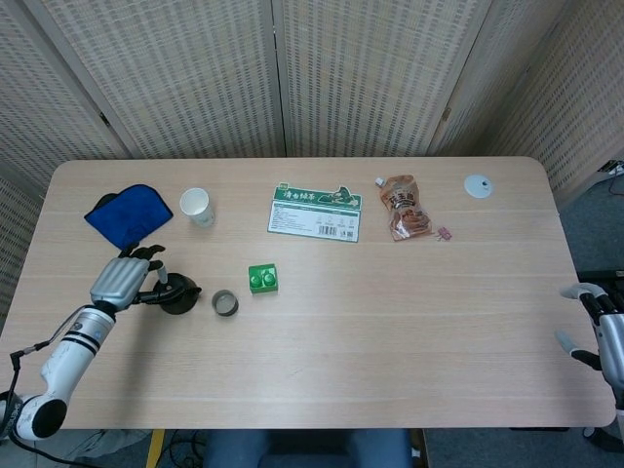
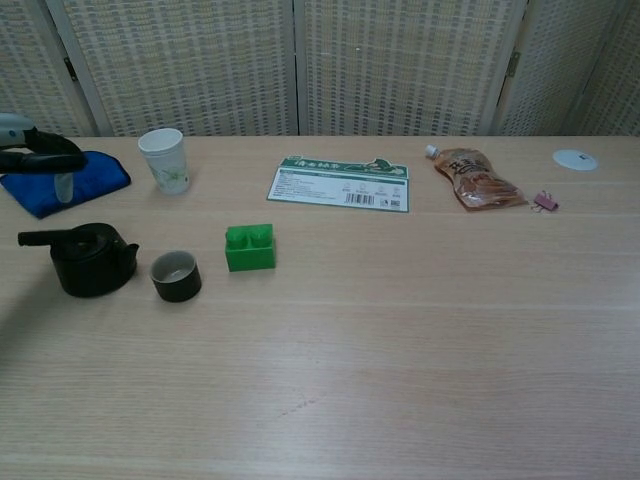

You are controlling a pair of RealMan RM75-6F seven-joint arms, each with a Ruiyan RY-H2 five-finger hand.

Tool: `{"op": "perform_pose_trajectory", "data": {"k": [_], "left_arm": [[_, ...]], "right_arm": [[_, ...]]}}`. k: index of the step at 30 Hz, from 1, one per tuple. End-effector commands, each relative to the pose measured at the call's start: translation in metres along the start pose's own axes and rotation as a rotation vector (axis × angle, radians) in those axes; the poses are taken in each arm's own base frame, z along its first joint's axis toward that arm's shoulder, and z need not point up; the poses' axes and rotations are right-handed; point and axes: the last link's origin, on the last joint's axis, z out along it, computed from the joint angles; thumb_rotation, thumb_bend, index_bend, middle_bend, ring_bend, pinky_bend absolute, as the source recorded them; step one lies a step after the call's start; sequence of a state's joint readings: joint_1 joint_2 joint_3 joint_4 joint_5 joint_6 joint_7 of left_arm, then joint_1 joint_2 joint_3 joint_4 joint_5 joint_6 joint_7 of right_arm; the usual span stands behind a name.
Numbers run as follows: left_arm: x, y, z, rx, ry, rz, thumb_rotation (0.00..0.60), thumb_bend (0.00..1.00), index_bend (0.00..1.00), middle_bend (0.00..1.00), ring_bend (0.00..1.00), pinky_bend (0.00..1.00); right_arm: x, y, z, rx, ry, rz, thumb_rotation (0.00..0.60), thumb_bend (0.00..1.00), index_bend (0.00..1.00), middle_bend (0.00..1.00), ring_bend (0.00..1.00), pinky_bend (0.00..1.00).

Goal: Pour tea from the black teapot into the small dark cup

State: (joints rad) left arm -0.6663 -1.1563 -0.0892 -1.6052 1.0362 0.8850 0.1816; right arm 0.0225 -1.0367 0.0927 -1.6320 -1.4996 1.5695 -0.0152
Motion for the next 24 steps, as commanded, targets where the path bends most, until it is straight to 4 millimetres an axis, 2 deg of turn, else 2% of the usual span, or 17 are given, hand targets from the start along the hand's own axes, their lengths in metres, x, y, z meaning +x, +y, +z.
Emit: {"op": "perform_pose_trajectory", "data": {"k": [1,2,3,5,6,8,10,12,18,24], "left_arm": [[-0.001,0.000,-0.008,-0.009,0.004,0.004,0.036,0.04,0.49,0.12,0.16,0.00],[-0.002,0.000,-0.009,-0.014,0.008,0.003,0.034,0.04,0.49,0.12,0.16,0.00],[-0.002,0.001,-0.010,-0.019,0.017,0.000,0.061,0.04,0.49,0.12,0.16,0.00],[-0.002,0.001,-0.012,-0.024,0.029,0.016,0.166,0.04,0.47,0.12,0.16,0.00],[-0.002,0.002,-0.013,-0.028,0.033,0.025,0.252,0.04,0.45,0.12,0.16,0.00],[-0.002,0.003,-0.015,-0.041,0.041,0.053,0.371,0.04,0.37,0.12,0.16,0.00],[-0.004,0.003,-0.016,-0.049,0.041,0.069,0.457,0.04,0.31,0.12,0.16,0.00],[-0.006,0.005,-0.017,-0.057,0.039,0.081,0.515,0.04,0.27,0.12,0.16,0.00],[-0.011,0.009,-0.018,-0.074,0.032,0.093,0.532,0.04,0.18,0.12,0.16,0.00],[-0.023,0.009,-0.013,-0.079,0.018,0.128,0.583,0.04,0.17,0.12,0.16,0.00]], "right_arm": [[0.000,0.000,0.000,0.001,0.002,0.001,0.600,0.14,0.34,0.32,0.29,0.38],[0.001,0.000,-0.001,0.002,0.003,0.001,0.600,0.14,0.34,0.32,0.29,0.38],[0.001,0.000,-0.001,0.002,0.004,0.001,0.600,0.14,0.34,0.32,0.29,0.38],[0.002,0.000,-0.001,0.003,0.007,-0.001,0.600,0.14,0.34,0.32,0.29,0.38],[0.002,0.000,-0.001,0.003,0.009,-0.001,0.600,0.14,0.34,0.32,0.29,0.38],[0.003,0.000,0.000,0.004,0.016,-0.001,0.600,0.14,0.34,0.32,0.29,0.38],[0.004,0.000,0.001,0.004,0.022,-0.004,0.600,0.14,0.34,0.32,0.29,0.38],[0.007,0.001,0.002,0.000,0.033,-0.009,0.600,0.13,0.34,0.32,0.29,0.38],[0.019,0.003,0.009,-0.013,0.084,-0.035,0.600,0.13,0.34,0.31,0.29,0.38],[0.026,0.000,0.013,-0.011,0.115,-0.044,0.600,0.13,0.34,0.30,0.29,0.38]]}}
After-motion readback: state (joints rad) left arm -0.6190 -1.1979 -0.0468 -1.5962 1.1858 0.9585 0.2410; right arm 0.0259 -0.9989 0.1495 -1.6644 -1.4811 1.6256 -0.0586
